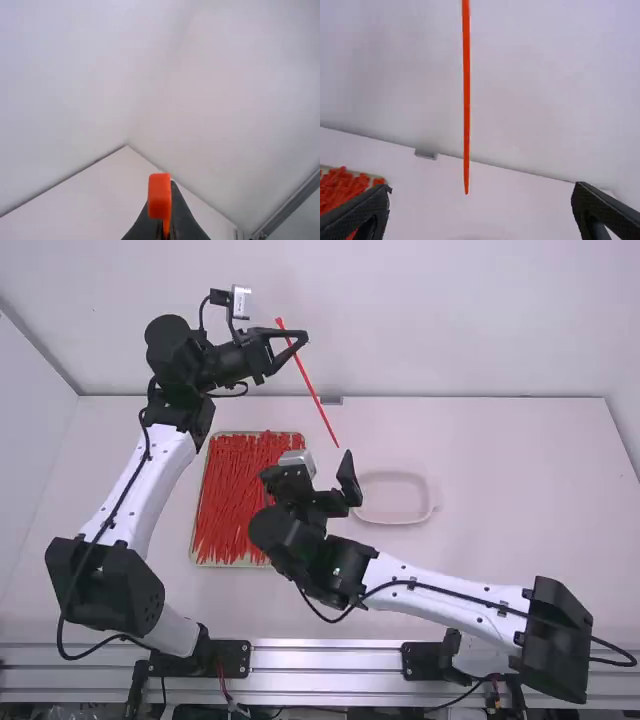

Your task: Fasten the cable tie

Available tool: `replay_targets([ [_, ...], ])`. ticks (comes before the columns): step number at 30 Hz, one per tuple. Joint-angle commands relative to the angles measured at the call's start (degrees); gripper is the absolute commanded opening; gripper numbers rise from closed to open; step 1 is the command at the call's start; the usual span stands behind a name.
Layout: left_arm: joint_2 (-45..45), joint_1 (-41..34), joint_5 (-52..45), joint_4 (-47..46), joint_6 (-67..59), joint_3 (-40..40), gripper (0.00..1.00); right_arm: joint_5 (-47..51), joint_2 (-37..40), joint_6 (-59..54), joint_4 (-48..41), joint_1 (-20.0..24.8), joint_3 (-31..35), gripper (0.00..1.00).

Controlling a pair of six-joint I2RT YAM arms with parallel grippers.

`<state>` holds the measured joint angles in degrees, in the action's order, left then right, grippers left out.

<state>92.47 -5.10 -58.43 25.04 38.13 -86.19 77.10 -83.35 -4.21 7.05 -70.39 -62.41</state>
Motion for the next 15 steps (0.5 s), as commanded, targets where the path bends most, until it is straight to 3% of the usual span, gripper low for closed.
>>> replay_targets([
  [1,-0.3,0.7,-0.6,0.1,-0.6,-1.3,0.02,0.9,-0.1,-1.6,0.2,-1.6,-2.1,1.0],
  [8,-0.3,0.7,-0.4,-1.6,-3.0,-1.3,0.02,0.6,1.6,-2.9,-0.5,-5.5,-2.1,1.0],
  [15,-0.3,0.7,-0.7,-2.3,-3.5,-1.3,0.02,-10.4,8.2,-3.3,-7.1,-6.0,-2.0,1.0],
])
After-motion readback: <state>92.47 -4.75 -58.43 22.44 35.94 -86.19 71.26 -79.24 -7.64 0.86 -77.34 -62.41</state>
